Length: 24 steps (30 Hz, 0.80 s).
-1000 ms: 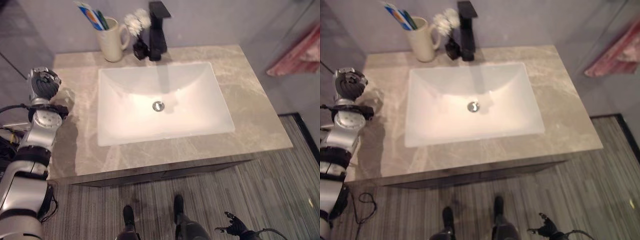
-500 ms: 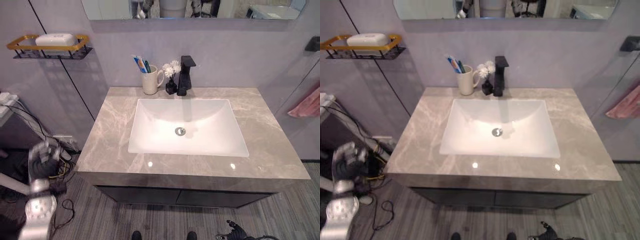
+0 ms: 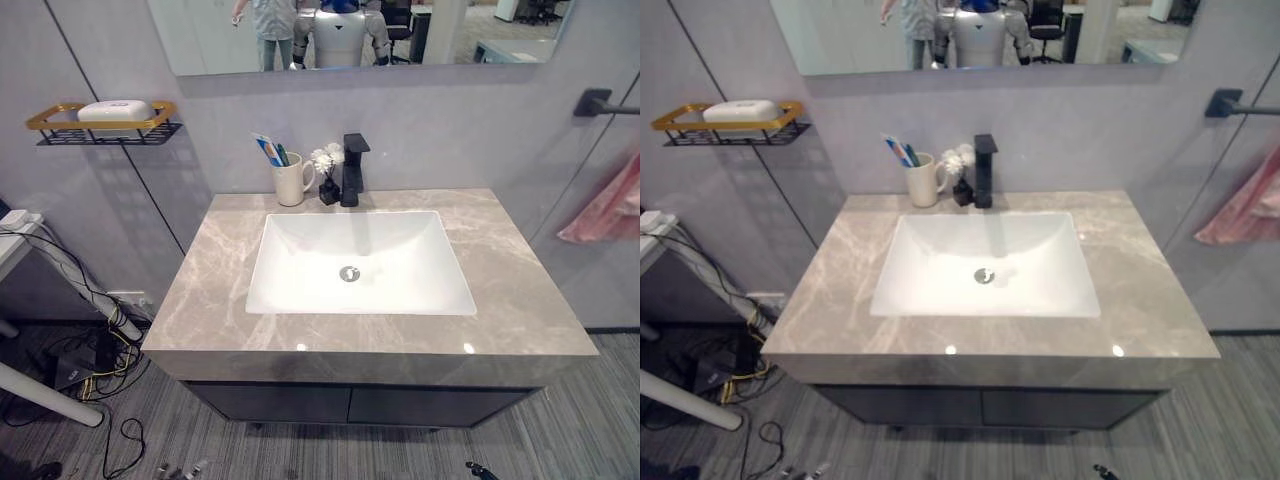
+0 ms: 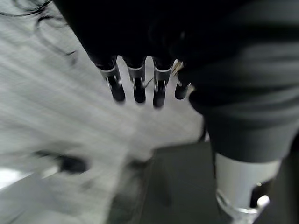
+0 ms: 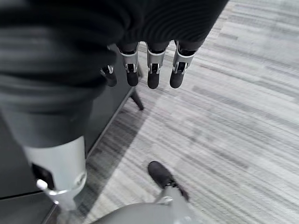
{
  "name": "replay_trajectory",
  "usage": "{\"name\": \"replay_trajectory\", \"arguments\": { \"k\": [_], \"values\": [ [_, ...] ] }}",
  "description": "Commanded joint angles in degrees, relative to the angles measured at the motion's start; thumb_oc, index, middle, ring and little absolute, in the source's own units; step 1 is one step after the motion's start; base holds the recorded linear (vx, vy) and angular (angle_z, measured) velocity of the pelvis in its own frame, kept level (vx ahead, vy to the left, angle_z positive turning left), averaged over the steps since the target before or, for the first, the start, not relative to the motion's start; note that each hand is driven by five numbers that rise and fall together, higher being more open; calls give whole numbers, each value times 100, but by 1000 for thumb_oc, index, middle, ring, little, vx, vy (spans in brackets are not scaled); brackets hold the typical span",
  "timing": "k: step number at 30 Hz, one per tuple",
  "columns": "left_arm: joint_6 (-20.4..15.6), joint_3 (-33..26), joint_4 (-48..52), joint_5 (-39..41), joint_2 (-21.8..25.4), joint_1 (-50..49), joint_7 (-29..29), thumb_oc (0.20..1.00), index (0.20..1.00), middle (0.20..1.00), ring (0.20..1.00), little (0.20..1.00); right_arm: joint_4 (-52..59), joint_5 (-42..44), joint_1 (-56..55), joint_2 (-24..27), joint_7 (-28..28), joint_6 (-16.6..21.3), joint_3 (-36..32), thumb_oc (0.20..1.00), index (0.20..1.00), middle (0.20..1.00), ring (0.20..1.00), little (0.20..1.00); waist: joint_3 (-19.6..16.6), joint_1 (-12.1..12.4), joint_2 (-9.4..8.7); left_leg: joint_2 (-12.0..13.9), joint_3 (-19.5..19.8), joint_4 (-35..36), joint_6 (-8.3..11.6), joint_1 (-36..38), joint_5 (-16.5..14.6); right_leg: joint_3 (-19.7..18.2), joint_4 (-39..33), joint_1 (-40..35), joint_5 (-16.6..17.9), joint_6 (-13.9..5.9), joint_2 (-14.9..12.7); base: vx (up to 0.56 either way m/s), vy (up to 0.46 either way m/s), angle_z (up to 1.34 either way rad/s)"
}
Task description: Put brush and paste in cup on sink, flatten towel.
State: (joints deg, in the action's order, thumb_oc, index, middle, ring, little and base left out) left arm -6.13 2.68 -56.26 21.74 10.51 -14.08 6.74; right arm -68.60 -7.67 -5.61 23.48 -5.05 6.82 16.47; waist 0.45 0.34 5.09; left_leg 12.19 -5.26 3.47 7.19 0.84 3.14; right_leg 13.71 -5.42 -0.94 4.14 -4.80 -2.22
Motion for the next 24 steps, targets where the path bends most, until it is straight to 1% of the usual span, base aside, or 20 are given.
{"name": "replay_trajectory", "arguments": {
  "k": [1,2,4,7,8,12,14,15,16,18,19,20,21,22,23,24],
  "values": [
    [-104,271,-17,-435,290,429,-231,1000,1000,1000,1000,1000,-220,49,394,104,-144,-9,-8,1000,1000,1000,1000,1000,124,-60,-473,-552,851,-797,-176,-628,140,-345,453,-35,-320,-7,-302,-88,39,-12],
    [-85,503,-34,-691,281,537,-217,1000,1000,1000,1000,1000,-318,98,500,56,-153,-15,41,1000,1000,1000,1000,1000,100,-54,-474,-814,1032,-796,-308,-602,-116,-546,496,54,-262,-11,-293,-19,78,-25],
    [-107,747,-195,-964,288,686,-273,1000,1000,1000,1000,1000,-283,171,516,-4,-149,-8,16,1000,1000,1000,1000,1000,40,-77,-504,-969,1110,-831,-410,-535,-266,-713,505,69,-229,-47,-321,71,142,-56],
    [-120,1015,-344,-1380,291,832,-329,1000,1000,1000,1000,1000,-285,310,491,-78,-128,-5,-87,1000,1000,1000,1000,1000,-34,-169,-526,-1049,895,-784,-516,-363,-431,-849,554,21,-210,-135,-423,69,173,-37],
    [-127,1137,-358,-1521,300,904,-307,1000,1000,1000,1000,1000,-299,400,501,-121,-127,-2,-129,1000,1000,1000,1000,1000,-36,-212,-517,-1100,818,-782,-577,-307,-502,-937,606,65,-187,-192,-484,4,221,-26],
    [-114,1426,-533,-2033,316,1160,-292,1000,1000,1000,1000,1000,-276,553,537,-253,-90,10,-129,1000,1000,1000,1000,1000,77,-319,-512,-1241,512,-784,-746,-185,-672,-1334,773,317,-10,-357,-638,-58,224,-39],
    [-116,1706,-596,-2421,325,1340,-285,1000,1000,1000,1000,1000,-295,643,549,-307,-112,-7,-195,1000,1000,1000,1000,1000,182,-428,-511,-1318,333,-722,-832,-182,-694,-1565,826,563,206,-473,-720,-115,224,-53],
    [-111,1736,-648,-2496,339,1417,-261,1000,1000,1000,1000,1000,-320,667,567,-335,-113,-7,-202,1000,1000,1000,1000,1000,230,-440,-524,-1337,241,-670,-859,-189,-684,-1671,825,681,328,-517,-737,-85,132,-49],
    [-111,1736,-648,-2496,339,1417,-261,1000,1000,1000,1000,1000,-320,667,567,-335,-113,-7,-202,1000,1000,1000,1000,1000,230,-440,-524,-1337,241,-670,-859,-189,-684,-1671,825,681,328,-517,-737,-95,108,-61],
    [-130,1949,-726,-2733,325,1588,-228,1000,1000,1000,1000,1000,-402,715,604,-378,-145,-29,-217,1000,1000,1000,1000,1000,363,-524,-551,-1389,47,-547,-901,-182,-681,-1848,714,861,692,-658,-836,-90,111,-59],
    [-130,1948,-728,-2733,326,1591,-227,1000,1000,1000,1000,1000,-403,715,607,-381,-145,-30,-218,1000,1000,1000,1000,1000,350,-516,-559,-1395,37,-540,-900,-200,-663,-1860,709,885,707,-658,-840,-163,119,-59],
    [-142,2190,-774,-2941,298,1756,-181,1000,1000,1000,1000,1000,-460,711,662,-417,-170,-68,-199,1000,1000,1000,1000,1000,505,-606,-581,-1377,-270,-474,-911,-229,-676,-1861,649,1163,1053,-754,-910,-209,72,-61],
    [-135,2218,-727,-2919,307,1858,-147,1000,1000,1000,1000,1000,-454,718,682,-447,-186,-76,-183,1000,1000,1000,1000,1000,576,-580,-568,-1304,-402,-509,-901,-281,-675,-1617,668,1265,1018,-744,-962,-210,71,-84],
    [-135,2216,-728,-2919,310,1861,-147,1000,1000,1000,1000,1000,-454,718,687,-450,-186,-76,-183,1000,1000,1000,1000,1000,563,-576,-578,-1310,-409,-508,-900,-303,-659,-1626,667,1290,1030,-743,-968,-183,94,-139],
    [-96,2293,-691,-2960,261,1982,-94,1000,1000,1000,1000,1000,-499,685,663,-483,-232,-84,-156,1000,1000,1000,1000,1000,622,-422,-506,-1151,-801,-425,-855,-295,-636,-332,709,1238,751,-662,-1173,-136,112,-160],
    [-77,2349,-696,-3010,227,1993,-126,1000,1000,1000,1000,1000,-506,701,621,-495,-252,-93,-184,1000,1000,1000,1000,1000,618,-416,-482,-1109,-951,-334,-841,-277,-579,-9,807,1200,653,-633,-1248,-164,118,-163]
  ]
}}
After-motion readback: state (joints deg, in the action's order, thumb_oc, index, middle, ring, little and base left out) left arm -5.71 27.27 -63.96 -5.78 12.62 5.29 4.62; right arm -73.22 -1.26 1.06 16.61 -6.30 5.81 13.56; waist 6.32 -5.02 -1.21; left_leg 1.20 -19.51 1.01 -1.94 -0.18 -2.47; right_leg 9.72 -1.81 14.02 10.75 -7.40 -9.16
